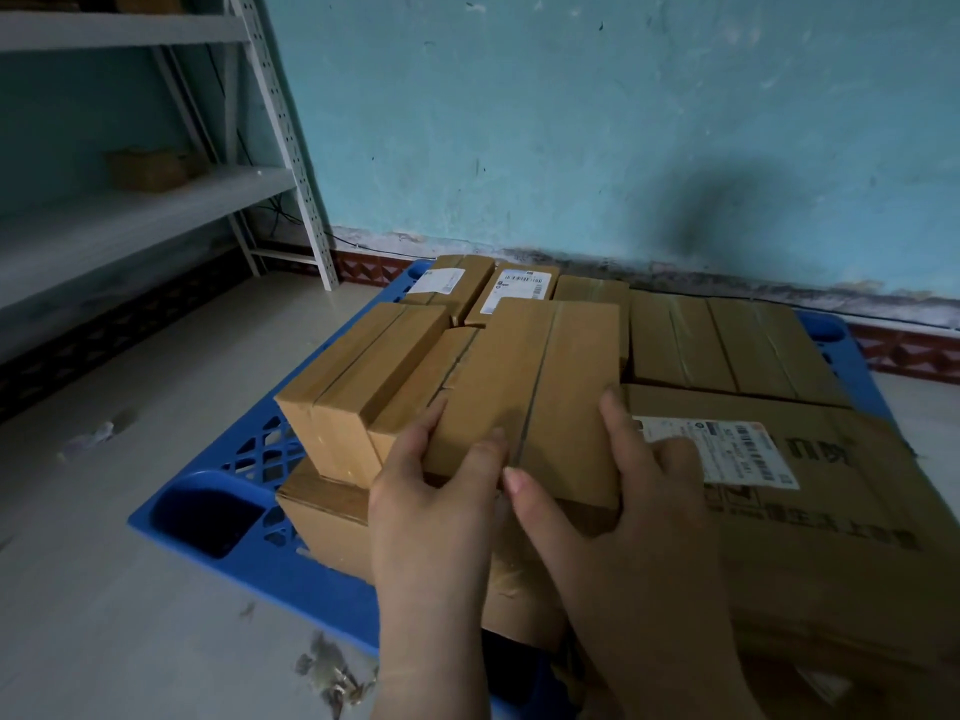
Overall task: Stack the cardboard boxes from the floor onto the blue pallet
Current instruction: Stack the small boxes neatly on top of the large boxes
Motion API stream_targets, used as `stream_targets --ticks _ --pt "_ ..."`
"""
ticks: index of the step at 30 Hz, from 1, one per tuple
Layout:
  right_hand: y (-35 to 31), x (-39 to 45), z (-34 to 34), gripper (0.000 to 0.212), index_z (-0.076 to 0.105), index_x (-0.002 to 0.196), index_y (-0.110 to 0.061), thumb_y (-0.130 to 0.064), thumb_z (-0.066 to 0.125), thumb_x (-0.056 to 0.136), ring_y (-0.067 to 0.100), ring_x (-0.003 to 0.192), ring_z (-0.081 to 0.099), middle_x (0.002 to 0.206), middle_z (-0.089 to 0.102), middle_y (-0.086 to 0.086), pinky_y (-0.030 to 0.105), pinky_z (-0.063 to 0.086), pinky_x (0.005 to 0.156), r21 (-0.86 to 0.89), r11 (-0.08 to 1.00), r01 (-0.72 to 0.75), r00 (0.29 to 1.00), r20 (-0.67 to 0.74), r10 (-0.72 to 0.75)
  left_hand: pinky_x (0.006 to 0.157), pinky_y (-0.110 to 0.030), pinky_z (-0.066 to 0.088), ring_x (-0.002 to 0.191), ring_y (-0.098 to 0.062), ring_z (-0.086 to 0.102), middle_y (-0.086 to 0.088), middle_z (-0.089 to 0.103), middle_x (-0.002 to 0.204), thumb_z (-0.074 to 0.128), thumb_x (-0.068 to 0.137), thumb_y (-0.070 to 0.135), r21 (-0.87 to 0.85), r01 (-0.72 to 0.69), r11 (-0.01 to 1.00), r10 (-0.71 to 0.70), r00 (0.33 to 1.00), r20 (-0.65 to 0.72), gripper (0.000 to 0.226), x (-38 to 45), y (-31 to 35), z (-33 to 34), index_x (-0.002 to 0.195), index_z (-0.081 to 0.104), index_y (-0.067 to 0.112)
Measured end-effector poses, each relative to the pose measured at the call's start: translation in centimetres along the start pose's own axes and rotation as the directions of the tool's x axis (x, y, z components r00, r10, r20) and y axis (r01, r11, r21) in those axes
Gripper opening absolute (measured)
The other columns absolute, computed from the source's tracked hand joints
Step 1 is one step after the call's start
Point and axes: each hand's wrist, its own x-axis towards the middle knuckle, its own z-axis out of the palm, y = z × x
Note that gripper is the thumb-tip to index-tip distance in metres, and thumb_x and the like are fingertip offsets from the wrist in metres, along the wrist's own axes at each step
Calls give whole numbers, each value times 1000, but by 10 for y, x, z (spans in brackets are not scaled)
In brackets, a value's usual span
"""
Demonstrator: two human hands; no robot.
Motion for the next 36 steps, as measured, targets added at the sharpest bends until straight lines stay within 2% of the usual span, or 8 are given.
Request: stream_targets --ticks 3,7,12,15,17,20,31,36 --pt "13 2 7 99 12 142 -42 -71 52 56 0 100 23 104 18 -15 20 31 85 -25 999 -35 998 42 36 78 -26 44 87 -4 49 28 42 87 70 74 29 45 7 999 -9 999 49 47 6 -8 3 119 59 33" --pt "33 10 16 85 22 141 -36 -60 61 70 11 116 34 122 30 -7 25 34 94 -127 991 -50 999 12 52 57 -13 36 77 5 47 27 47 86 68 78 26 65 10 998 -16 995 99 41 15 -22 14 117 58 32" --pt "50 17 37 82 5 145 -32 -64 43 80 15 123 30 132 29 -3 34 27 94 -425 904 -47 999 -25 40 50 -1 41 77 7 47 22 53 95 64 82 20 260 -68 963 32 990 138 50 27 -39 26 129 49 26" --pt "56 22 49 79 2 143 -34 -63 40 80 19 125 25 137 28 0 38 23 92 -477 873 -98 995 -66 75 68 -5 42 102 -2 47 7 53 127 63 83 21 402 -149 903 84 981 174 57 28 -44 33 136 41 26" --pt "58 27 54 78 2 142 -36 -62 41 80 21 126 20 141 24 0 39 21 96 -478 872 -103 994 -67 81 88 -20 43 118 -12 46 4 50 133 63 82 22 436 -170 884 99 979 181 60 30 -45 36 137 39 26" --pt "61 32 56 77 6 141 -37 -60 44 78 23 130 8 145 16 0 45 15 102 -481 872 -97 995 -69 73 94 -30 43 122 -17 45 3 48 135 62 82 23 462 -175 870 102 979 178 60 34 -44 37 137 39 26" --pt "51 43 36 79 35 137 -31 -48 69 68 12 136 20 145 34 -6 44 17 112 -67 997 33 988 -147 -42 98 -44 44 126 -15 40 11 45 135 63 79 33 515 -272 813 220 962 162 56 36 -32 35 130 42 41" --pt "45 42 32 75 41 132 -29 -49 67 65 12 129 31 138 42 -4 49 28 108 44 999 25 979 -203 -15 83 -27 44 119 -15 45 13 49 128 65 78 29 408 -251 878 157 955 250 54 38 -34 32 127 44 39"
